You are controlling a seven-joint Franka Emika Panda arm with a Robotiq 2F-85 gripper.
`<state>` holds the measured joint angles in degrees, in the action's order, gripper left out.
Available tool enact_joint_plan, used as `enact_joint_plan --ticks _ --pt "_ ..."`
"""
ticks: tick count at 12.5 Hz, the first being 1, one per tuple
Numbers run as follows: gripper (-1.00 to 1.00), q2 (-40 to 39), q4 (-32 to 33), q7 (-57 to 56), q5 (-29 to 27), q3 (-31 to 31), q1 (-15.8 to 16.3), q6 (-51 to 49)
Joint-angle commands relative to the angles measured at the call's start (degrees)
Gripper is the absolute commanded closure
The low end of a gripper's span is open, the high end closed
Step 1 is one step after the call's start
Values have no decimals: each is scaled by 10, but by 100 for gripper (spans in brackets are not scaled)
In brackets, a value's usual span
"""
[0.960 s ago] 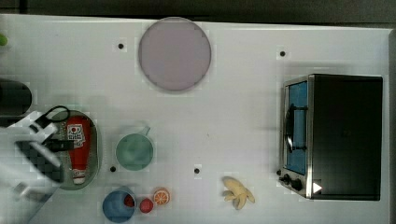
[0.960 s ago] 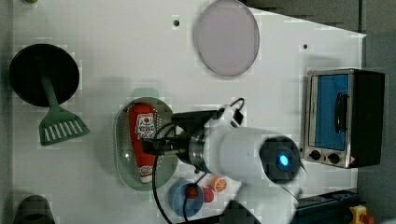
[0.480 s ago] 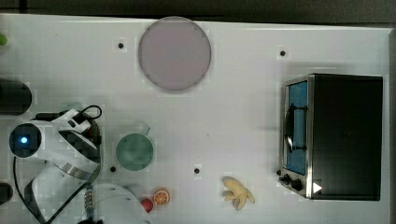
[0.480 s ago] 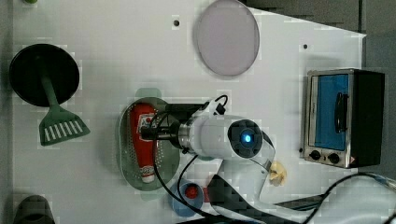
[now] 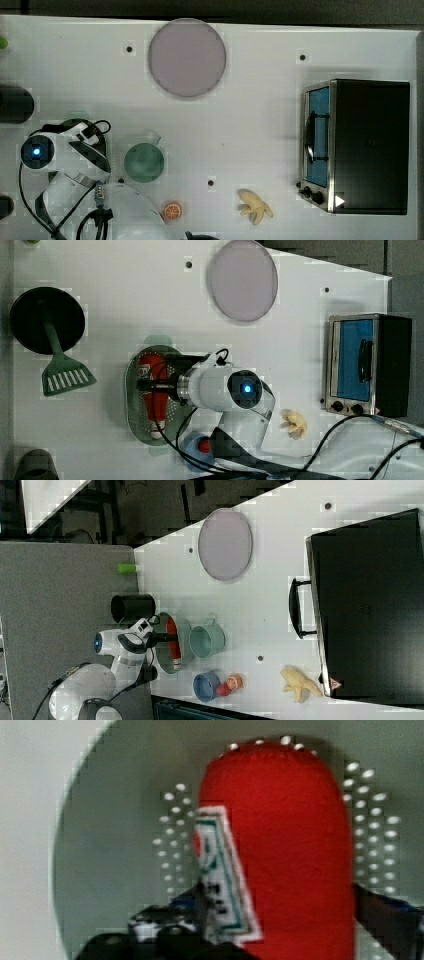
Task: Pick ketchup from strainer and place it on the table
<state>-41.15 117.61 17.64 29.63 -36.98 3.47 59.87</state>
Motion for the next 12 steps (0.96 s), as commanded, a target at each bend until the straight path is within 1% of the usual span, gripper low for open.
enact_joint_plan --ticks 1,4,5,8,10,12 --pt "-20 7 -15 35 10 6 13 7" --pt "-18 49 5 36 1 -20 0 -14" --pt "-18 76 17 36 -20 -39 -12 -23" --pt "-18 164 26 35 -121 -90 -54 -74" --pt "-18 217 16 15 -161 -107 -81 -111" --pt "-18 255 -4 -34 -189 -110 -102 -149"
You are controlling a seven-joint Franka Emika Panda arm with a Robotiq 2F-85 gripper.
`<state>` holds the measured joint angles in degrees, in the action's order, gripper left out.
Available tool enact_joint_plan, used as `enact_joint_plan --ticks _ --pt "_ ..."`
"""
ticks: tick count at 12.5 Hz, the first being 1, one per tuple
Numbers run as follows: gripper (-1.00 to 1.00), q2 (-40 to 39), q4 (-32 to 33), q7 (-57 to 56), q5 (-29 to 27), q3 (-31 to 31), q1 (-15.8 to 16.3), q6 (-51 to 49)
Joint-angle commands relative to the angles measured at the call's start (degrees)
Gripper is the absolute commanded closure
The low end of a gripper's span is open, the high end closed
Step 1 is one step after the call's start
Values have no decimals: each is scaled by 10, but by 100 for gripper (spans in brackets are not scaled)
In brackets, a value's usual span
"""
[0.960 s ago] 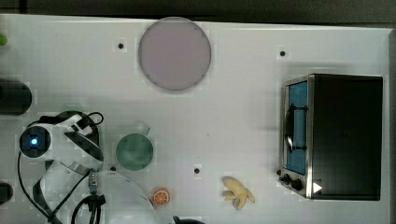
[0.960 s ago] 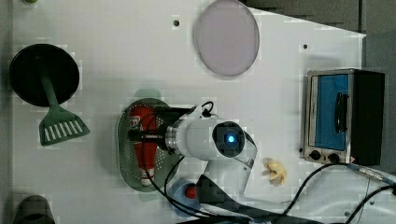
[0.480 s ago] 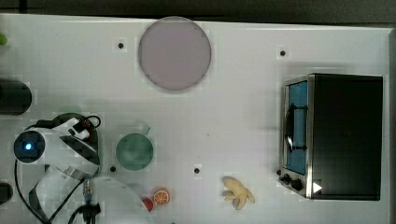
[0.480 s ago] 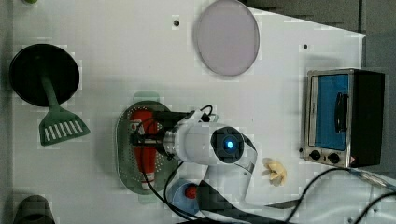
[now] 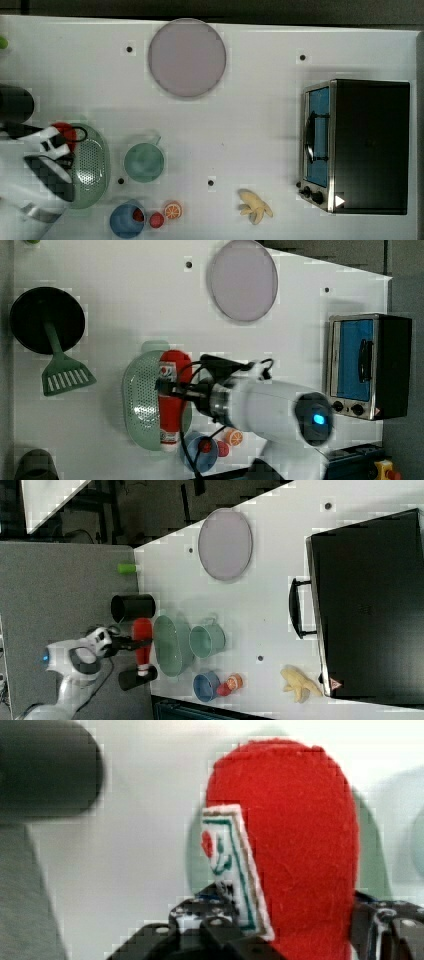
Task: Pick ketchup from strainer and place it on the table
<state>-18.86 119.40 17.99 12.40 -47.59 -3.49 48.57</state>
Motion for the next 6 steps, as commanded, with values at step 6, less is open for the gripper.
enact_joint_plan --ticks 6 --pt "-18 52 -111 -233 -112 22 -123 -217"
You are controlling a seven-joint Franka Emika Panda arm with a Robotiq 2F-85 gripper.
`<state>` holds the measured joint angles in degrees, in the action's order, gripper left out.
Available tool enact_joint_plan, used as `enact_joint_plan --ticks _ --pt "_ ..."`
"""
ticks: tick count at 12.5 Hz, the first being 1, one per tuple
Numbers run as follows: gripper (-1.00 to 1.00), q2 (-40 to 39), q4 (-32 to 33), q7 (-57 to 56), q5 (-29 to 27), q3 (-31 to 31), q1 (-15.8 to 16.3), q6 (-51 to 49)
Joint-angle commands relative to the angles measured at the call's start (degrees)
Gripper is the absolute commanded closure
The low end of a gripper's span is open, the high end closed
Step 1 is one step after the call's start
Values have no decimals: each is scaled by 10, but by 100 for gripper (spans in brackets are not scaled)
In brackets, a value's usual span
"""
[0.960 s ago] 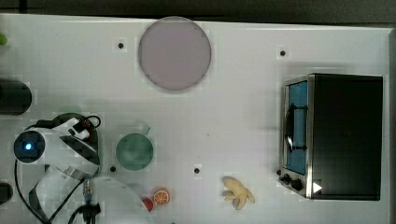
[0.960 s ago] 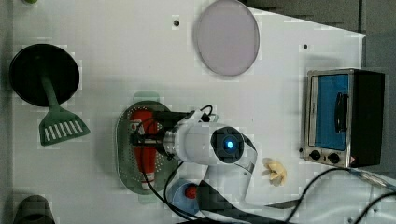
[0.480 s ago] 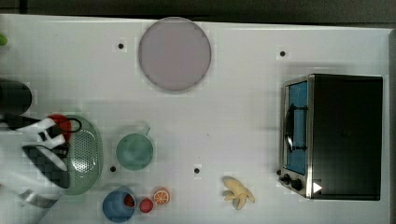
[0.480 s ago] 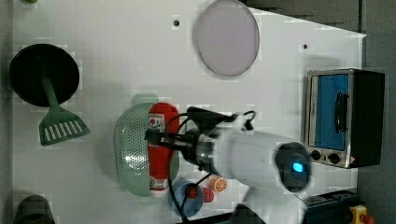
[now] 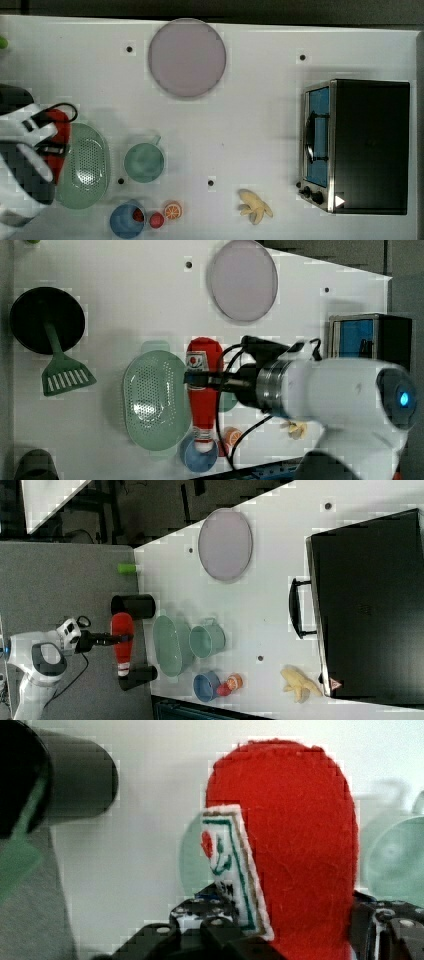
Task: Pick ketchup from strainer and place it on the table
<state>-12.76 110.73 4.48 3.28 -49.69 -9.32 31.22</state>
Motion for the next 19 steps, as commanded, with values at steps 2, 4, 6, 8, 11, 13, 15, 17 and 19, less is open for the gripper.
enact_joint_plan --ticks 2,4,6,8,11,13,15,17,19 --pt "-18 -9 -42 -140 -18 68 -95 -52" --pt "-18 -9 -46 -181 -18 103 -121 -51" --pt "-18 -9 -44 -230 -18 145 -141 -51" --pt "-18 -13 -42 -277 -18 190 -156 -51" --pt "-18 -21 -17 -302 -18 251 -167 -47" --pt "-18 -23 13 -302 -18 277 -168 -22" --pt "-18 -26 56 -302 -18 285 -168 35" --pt "-18 -32 103 -302 -18 286 -168 89" --pt "-18 -49 137 -302 -18 286 -168 126"
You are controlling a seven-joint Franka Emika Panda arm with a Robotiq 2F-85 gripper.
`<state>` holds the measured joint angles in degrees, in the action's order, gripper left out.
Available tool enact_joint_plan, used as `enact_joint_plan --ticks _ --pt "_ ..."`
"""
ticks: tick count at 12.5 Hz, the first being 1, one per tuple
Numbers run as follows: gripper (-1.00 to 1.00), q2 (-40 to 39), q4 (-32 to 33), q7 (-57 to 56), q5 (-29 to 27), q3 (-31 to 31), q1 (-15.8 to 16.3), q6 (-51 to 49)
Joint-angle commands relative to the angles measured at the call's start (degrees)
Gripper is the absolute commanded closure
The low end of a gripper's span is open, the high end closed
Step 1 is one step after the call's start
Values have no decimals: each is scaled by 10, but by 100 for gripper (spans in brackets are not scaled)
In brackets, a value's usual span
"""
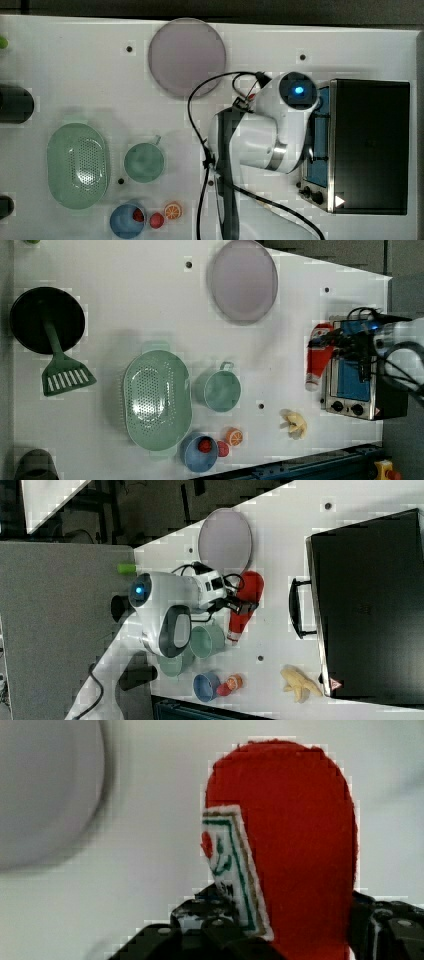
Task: Pick ketchup from strainer and place it on the table
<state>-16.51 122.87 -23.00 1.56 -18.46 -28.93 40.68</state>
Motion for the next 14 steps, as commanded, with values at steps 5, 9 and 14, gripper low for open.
enact_joint_plan --ticks 5,9,14 --pt "-66 -60 42 -27 0 -18 28 107" --pt "-100 -19 33 -20 -4 -23 28 92" --pt "-100 89 -61 74 -5 -29 28 -63"
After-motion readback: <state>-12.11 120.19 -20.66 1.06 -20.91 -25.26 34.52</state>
